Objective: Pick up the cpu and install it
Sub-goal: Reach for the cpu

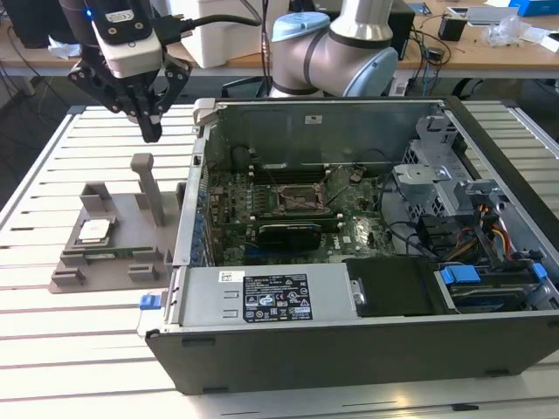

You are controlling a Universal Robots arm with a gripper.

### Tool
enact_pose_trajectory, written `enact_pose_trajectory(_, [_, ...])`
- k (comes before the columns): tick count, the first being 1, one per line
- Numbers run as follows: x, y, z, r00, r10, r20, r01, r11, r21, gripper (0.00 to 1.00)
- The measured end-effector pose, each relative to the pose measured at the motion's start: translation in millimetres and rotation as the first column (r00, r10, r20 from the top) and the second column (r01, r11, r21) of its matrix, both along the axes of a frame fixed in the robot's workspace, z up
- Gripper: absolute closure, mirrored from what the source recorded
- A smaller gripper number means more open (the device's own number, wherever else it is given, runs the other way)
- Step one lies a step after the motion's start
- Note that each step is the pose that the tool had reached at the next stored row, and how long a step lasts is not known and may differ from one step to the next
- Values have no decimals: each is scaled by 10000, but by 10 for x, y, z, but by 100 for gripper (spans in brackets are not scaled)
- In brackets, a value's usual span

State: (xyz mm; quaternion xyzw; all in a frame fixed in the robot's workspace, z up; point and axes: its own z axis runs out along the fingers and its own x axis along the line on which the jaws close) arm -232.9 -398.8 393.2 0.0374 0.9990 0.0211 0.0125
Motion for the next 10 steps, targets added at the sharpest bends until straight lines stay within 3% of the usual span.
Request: enact_pose_trajectory(10, [-181, 0, 0, 10000, 0, 1, 0, 10000, 0, 89])
